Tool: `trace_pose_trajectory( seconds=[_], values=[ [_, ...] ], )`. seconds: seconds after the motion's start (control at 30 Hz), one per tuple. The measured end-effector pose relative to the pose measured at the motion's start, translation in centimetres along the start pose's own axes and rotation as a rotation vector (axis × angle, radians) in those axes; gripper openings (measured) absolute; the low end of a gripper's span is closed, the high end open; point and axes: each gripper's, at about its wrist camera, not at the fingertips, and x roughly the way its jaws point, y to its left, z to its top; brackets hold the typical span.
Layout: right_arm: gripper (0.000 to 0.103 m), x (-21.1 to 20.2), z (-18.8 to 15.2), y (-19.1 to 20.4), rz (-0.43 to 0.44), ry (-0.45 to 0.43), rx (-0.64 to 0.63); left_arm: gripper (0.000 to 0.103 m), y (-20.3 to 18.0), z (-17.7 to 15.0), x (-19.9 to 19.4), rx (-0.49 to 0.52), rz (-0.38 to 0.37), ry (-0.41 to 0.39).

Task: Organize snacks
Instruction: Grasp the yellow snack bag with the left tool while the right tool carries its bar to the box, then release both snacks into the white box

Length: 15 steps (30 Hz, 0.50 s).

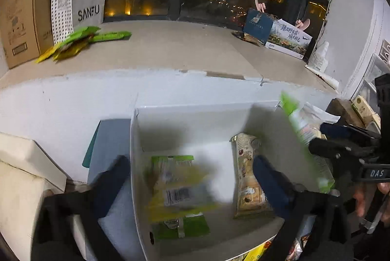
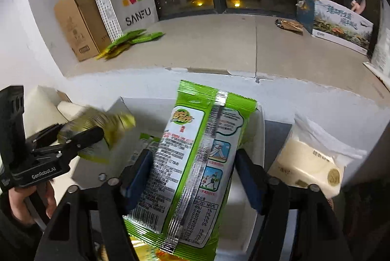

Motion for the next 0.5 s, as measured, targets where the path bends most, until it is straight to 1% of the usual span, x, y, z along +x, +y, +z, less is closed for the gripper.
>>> trace_pose_trajectory(
  seconds=[0.03, 0.07, 0.13, 0.2, 0.27, 0.37, 0.47, 0.5],
  values=[
    [0.1, 0.4, -0.2, -0.3, -0.013, 0.001, 0.005, 0.103, 0.1, -0.2, -0.2, 0.003, 0.004, -0.003],
    [0.103, 0.7, -0.6, -0.6, -0.029, 0.002, 0.01, 0.103, 0.2, -0.4, -0.6, 0.012, 0.007, -0.01],
    [0.103, 0.6, -1.0, -0.8, -0.041, -0.018, -0.003, 0.103, 0.5, -0.7, -1.5, 0.013, 0.007, -0.027],
    [0.103, 0.6, -1.2, -0.8, -0.051, -0.003, -0.022, 0.103, 1.0, -0.8, -2.6, 0.0, -0.006, -0.047],
    [0.103, 0.1, -1.3, -0.7, -0.065, -0.022, -0.028, 0.103, 1.2, -0.9, -3.7, 0.006, 0.003, -0.068],
    [0.103, -1.6, -1.5, -0.5, -0.042, -0.06, -0.02, 0.103, 0.8, -1.3, -6.3, 0.045, 0.005, -0.11],
    [0.103, -4.2, -2.3, 0.5, -0.017, -0.115, -0.052, 0.103, 0.3, -2.5, -9.4, 0.069, 0.0, -0.146],
    [0.103, -5.1, -2.7, 0.8, -0.015, -0.131, -0.065, 0.103, 0.1, -3.3, -10.9, 0.08, -0.02, -0.16]
  ],
)
